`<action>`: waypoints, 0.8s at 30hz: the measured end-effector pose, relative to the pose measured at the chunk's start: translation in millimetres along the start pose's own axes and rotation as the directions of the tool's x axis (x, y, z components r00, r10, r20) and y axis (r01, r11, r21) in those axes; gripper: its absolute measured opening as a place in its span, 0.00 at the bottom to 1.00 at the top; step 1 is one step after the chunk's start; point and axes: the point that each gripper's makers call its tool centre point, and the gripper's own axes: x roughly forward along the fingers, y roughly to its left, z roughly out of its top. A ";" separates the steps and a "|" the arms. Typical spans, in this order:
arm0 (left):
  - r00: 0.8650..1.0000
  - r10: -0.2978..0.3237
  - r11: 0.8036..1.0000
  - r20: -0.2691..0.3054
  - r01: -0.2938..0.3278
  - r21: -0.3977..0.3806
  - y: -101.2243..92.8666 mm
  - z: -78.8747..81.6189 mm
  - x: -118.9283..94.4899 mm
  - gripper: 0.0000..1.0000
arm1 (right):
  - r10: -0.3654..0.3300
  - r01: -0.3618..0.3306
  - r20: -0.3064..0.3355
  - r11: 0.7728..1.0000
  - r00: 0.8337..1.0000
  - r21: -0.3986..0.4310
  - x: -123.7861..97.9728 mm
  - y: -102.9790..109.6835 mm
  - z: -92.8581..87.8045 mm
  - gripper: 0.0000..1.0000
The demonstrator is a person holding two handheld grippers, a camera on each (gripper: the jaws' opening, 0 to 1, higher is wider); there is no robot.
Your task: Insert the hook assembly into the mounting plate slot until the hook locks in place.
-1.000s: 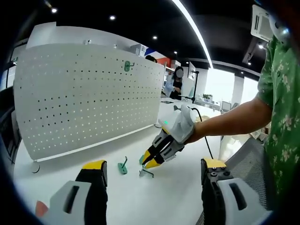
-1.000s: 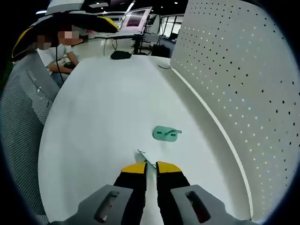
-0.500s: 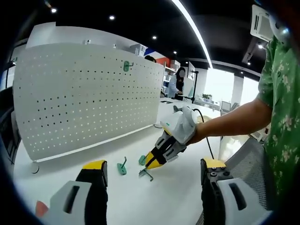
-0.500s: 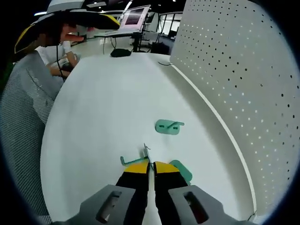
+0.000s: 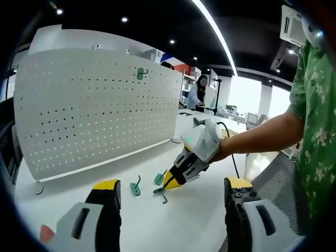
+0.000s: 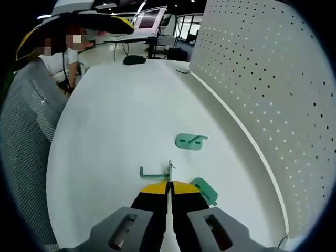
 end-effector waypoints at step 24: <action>1.000 -0.010 1.000 0.005 0.009 0.004 -0.4 3.3 -0.4 0.79 | -0.010 -0.004 0.074 0.981 0.997 0.194 -12.3 -1.1 2.5 0.00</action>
